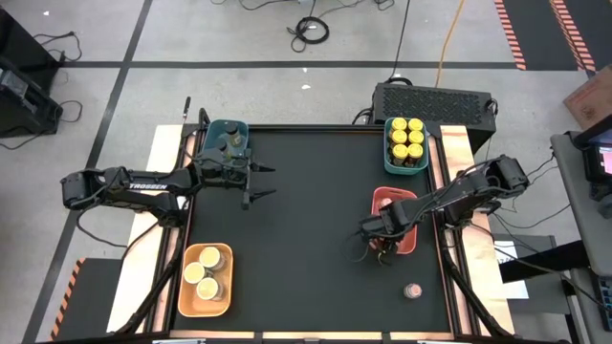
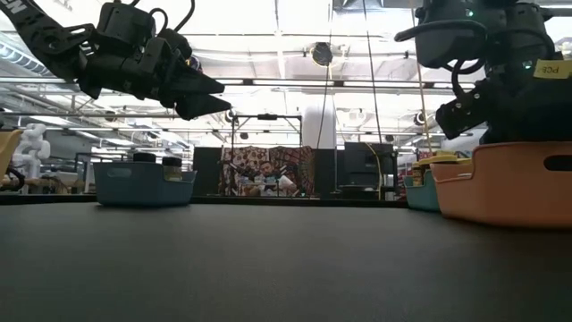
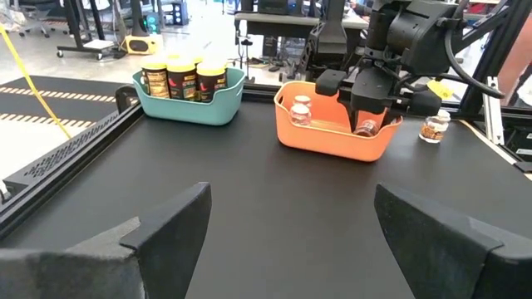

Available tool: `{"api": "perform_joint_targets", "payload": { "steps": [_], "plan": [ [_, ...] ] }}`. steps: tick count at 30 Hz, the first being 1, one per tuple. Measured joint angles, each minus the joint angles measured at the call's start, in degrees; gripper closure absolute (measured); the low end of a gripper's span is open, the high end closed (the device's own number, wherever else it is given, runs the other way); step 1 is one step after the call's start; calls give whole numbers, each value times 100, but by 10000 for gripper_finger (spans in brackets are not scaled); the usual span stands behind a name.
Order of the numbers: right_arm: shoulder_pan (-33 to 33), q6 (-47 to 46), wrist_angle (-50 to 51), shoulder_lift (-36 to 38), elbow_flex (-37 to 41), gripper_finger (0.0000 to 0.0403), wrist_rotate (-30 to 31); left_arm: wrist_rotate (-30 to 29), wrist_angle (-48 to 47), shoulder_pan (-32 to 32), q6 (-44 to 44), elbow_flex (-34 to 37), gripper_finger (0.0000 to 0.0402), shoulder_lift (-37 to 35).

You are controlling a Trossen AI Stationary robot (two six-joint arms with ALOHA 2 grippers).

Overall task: Sort spices by type
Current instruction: Adjust the brown spice bottle into the orange bin

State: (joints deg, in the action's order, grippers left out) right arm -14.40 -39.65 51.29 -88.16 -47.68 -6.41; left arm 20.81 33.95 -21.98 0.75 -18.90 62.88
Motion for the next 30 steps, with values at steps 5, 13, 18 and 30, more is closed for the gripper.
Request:
{"api": "perform_joint_targets", "payload": {
  "steps": [5, 13, 18, 30],
  "plan": [
    [18, 12, 77, -12, -91, 239, 22, -1, 0, -1, -1, 1, 61, 0],
    [22, 31, 499, -42, -404, 248, 180, -1, 0, -1, -2, 1, 61, 0],
    [41, 176, 1021, -40, -685, 248, 335, -1, 0, -2, -2, 0, 61, 1],
    [452, 1346, 2536, -33, -2384, 248, 940, -1, 4, -1, -2, 1, 61, 1]
  ]
}}
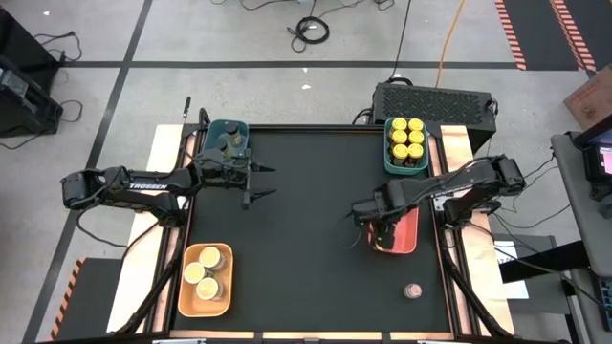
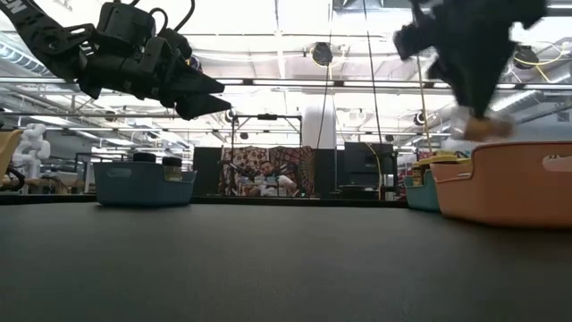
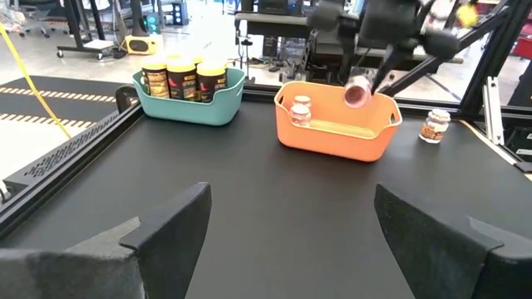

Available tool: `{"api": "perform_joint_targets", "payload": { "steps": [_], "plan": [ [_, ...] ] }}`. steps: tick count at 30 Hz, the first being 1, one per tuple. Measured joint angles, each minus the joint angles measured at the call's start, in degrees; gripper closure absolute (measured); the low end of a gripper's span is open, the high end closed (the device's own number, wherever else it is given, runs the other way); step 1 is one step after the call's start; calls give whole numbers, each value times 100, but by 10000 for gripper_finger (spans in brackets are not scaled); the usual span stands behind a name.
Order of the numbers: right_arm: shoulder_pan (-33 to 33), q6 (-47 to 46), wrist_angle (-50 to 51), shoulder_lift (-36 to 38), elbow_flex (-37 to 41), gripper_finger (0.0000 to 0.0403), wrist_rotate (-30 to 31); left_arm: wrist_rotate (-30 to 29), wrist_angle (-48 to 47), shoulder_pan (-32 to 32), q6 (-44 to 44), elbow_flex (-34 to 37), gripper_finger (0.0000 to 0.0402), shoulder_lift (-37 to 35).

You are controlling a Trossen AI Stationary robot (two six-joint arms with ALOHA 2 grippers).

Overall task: Sort spices by type
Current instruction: Adjust the brown spice bottle into the orange bin

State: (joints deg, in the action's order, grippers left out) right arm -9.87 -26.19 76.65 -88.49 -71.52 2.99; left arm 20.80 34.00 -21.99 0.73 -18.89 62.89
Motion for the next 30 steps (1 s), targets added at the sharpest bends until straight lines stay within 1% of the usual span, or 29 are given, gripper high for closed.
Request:
{"api": "perform_joint_targets", "payload": {
  "steps": [3, 5, 8, 9, 11, 13, 15, 18, 21, 24, 27, 30],
  "plan": [
    [187, 470, -120, 0, -411, 248, 363, 0, -2, -1, -14, 1, 61, -2],
    [373, 680, -409, -37, -644, 250, 518, 0, 0, 0, -27, 0, 61, -1],
    [668, 844, -1395, -46, -800, 250, 532, 5, 0, -1, -28, 0, 61, 0],
    [779, 870, -1831, -45, -805, 250, 365, 20, 0, 0, -28, -1, 61, -1],
    [1000, 846, -2492, -47, -808, 250, -297, 92, 38, -1, -32, 0, 61, -2],
    [1225, 574, -2803, -95, -806, 251, -925, 170, 71, -1, -33, -1, 61, -2],
    [1452, 321, -2813, -225, -816, 254, -1414, 173, 67, 1, -33, -1, 61, -2],
    [1753, 150, -2442, -598, -803, 264, -1595, 170, 63, 0, -20, -1, 61, -2],
    [2004, 132, -2489, -1091, -803, 275, -1902, 173, 65, 1, -24, -1, 61, -2],
    [2164, 92, -2736, -1575, -803, 283, -2371, 173, 13, 1, -18, -1, 61, -2],
    [2267, 124, -2771, -1988, -801, 289, -2818, 173, -5, 1, -13, -1, 61, -2],
    [2300, 144, -2762, -2271, -799, 294, -2908, 185, -7, 1, 14, -1, 61, -2]
  ]
}}
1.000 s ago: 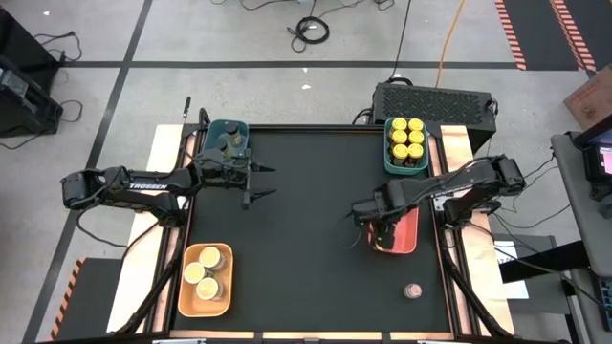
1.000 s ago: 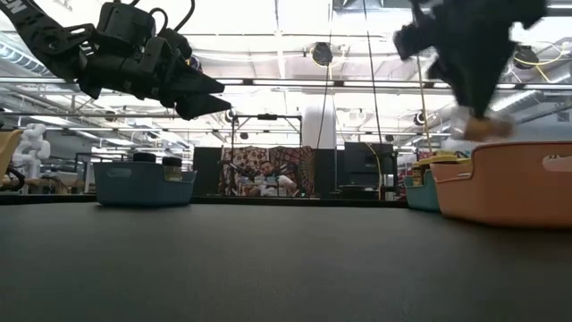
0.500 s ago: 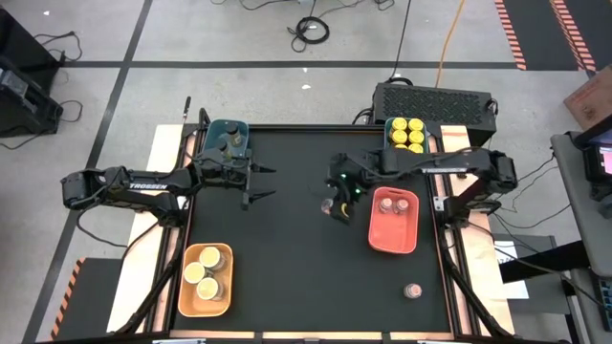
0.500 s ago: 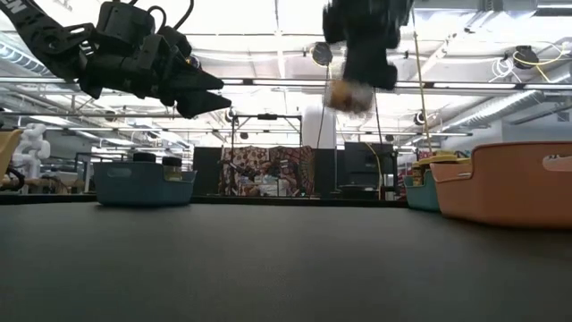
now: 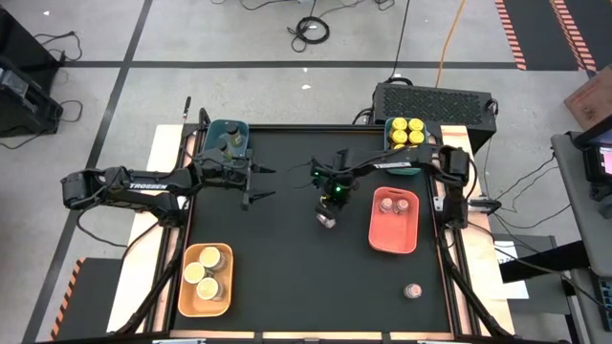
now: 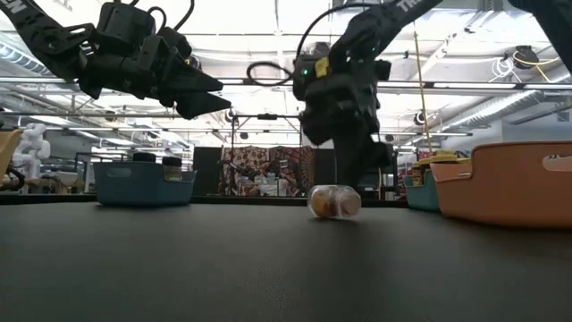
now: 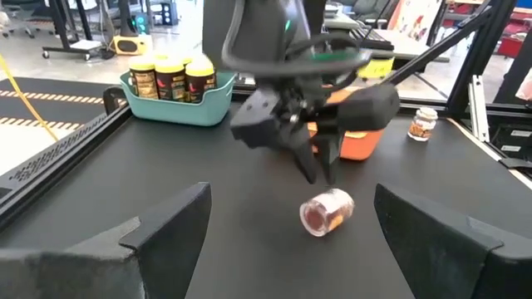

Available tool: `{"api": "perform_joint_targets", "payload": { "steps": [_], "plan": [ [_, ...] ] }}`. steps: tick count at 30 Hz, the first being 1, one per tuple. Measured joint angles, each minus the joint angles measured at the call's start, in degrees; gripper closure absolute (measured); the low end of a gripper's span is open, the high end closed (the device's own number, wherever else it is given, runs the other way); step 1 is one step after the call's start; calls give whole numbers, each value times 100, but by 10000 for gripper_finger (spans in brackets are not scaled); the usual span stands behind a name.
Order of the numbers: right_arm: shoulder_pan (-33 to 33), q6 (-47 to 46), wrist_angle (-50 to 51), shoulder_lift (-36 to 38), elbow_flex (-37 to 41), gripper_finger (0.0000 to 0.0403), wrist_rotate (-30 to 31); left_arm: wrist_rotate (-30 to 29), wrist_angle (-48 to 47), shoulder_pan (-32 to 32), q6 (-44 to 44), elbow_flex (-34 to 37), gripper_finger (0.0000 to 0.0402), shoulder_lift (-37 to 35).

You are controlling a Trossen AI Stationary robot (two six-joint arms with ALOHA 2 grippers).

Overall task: Sort spices by type
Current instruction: Adjust the brown spice bottle into the orange bin

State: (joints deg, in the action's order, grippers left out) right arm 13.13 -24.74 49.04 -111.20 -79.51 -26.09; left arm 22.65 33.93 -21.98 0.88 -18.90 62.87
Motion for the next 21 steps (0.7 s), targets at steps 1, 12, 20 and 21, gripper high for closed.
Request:
{"api": "perform_joint_targets", "payload": {
  "steps": [1, 12, 20, 21],
  "plan": [
    [0, 3, -12, -59, 0, 296, -4, 4, 2, 0, 11, 0, 61, 0],
    [-90, 298, 100, 324, -262, 243, 256, 7, -20, 0, 99, 0, 61, 0],
    [-1542, -696, -64, 665, -290, 197, 2711, 7, -74, 0, 102, 0, 61, 0],
    [-1772, -778, -208, 642, -290, 195, 3070, 9, -74, 0, 102, 0, 61, 0]
  ]
}}
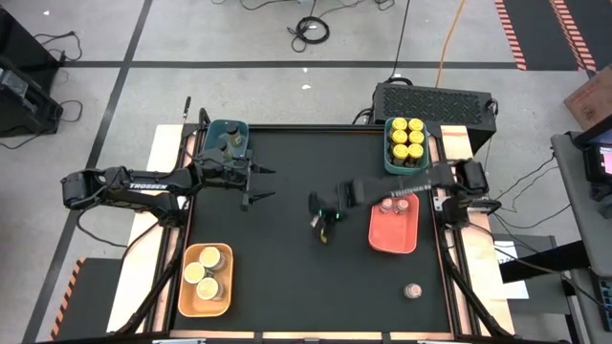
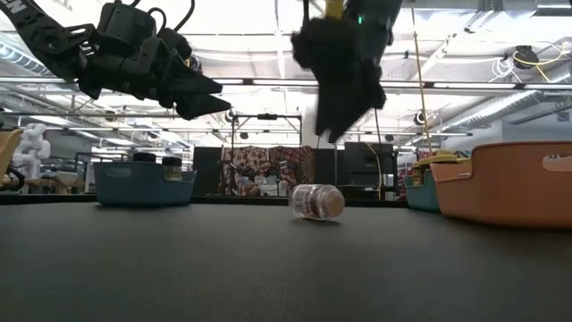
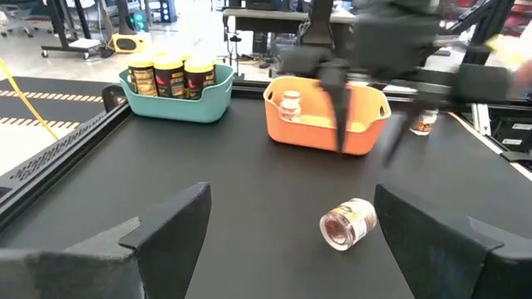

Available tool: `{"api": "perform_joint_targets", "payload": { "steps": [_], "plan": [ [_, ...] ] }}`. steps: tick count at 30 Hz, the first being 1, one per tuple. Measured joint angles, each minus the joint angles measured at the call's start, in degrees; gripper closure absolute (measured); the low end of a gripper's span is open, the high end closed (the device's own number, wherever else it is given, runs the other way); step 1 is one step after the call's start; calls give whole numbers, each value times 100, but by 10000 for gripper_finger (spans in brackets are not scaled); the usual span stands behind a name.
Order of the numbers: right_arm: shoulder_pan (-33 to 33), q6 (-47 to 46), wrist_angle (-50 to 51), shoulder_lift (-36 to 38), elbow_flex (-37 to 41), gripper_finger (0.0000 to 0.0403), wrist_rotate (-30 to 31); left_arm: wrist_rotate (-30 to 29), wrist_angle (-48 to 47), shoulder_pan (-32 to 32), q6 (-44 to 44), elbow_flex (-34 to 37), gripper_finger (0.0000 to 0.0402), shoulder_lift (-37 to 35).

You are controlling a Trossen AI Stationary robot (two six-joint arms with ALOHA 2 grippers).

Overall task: Sort spices by type
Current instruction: Adjust the brown spice bottle into the orange bin

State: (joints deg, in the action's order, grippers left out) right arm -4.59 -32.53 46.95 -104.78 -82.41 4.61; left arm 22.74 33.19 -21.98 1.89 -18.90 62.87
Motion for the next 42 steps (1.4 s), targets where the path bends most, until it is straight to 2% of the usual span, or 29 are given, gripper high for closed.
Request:
{"api": "perform_joint_targets", "payload": {
  "steps": [3, 5, 13, 20, 30, 35, 42],
  "plan": [
    [-542, -129, -521, -135, -2, 192, 1099, -2, 4, 0, 0, 0, 61, 0],
    [-753, -228, -553, -222, -1, 192, 1579, -2, 13, 0, 0, 0, 61, 0],
    [-1077, -763, -643, -268, 219, 181, 1781, 0, 10, 4, -44, 0, 61, 0],
    [-1555, -1615, -1323, -276, 941, 165, 3205, 0, 11, 4, -42, 0, 61, 0],
    [-2137, -2267, -3238, -276, 2243, 165, 4577, 0, -15, 4, -2, 0, 61, 0],
    [-2180, -2261, -3785, -276, 2651, 165, 4762, 0, -20, 4, -2, 0, 61, 0],
    [-2148, -1793, -4701, -359, 2924, 165, 4834, -12, -24, 4, 0, 0, 61, 0]
  ]
}}
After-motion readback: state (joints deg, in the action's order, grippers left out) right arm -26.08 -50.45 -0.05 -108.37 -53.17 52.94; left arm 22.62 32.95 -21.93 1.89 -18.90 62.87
